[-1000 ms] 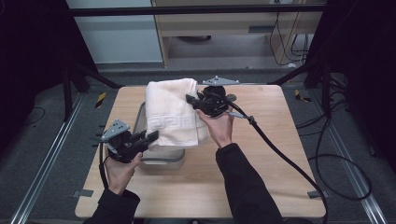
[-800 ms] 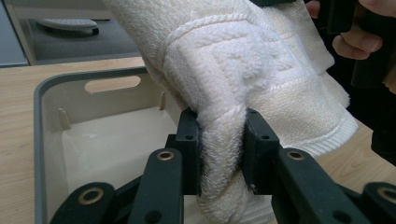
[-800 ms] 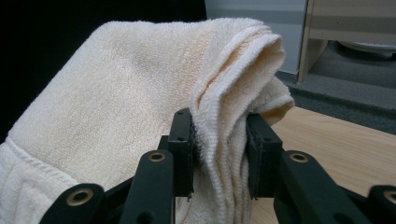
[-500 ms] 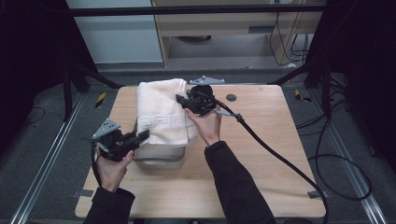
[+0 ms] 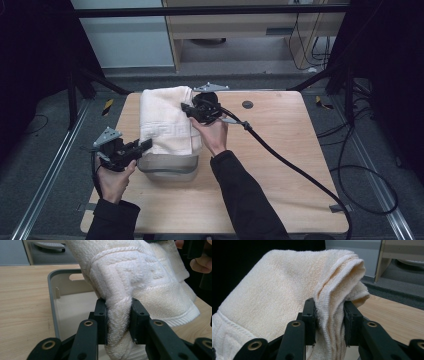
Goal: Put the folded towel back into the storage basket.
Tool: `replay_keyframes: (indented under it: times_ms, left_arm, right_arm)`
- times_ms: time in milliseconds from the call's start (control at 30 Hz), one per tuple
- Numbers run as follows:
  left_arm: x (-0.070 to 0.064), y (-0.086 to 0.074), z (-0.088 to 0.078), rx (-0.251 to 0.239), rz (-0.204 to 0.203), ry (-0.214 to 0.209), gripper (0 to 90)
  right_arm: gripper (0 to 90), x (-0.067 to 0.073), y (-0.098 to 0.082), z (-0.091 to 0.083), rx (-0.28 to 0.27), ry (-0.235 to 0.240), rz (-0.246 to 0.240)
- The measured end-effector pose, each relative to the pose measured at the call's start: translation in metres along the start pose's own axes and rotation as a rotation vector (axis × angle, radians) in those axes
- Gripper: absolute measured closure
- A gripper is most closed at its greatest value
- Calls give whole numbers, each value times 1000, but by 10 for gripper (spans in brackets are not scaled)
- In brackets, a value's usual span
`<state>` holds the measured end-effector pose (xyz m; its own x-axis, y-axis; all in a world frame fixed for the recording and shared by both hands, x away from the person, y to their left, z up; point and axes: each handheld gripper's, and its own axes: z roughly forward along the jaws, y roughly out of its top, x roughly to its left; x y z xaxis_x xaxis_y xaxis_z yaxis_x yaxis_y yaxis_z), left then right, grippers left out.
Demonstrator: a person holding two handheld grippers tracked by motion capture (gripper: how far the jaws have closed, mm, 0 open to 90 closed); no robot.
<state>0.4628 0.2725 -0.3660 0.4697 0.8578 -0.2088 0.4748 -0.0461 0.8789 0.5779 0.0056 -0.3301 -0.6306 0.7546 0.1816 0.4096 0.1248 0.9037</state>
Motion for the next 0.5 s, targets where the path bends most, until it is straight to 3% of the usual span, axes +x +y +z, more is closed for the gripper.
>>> replay_keyframes:
  times_ms: [500]
  left_arm:
    - [12, -8, 9, 54, -13, 25, 705]
  right_arm:
    - [680, -1, -14, 20, 42, -12, 9]
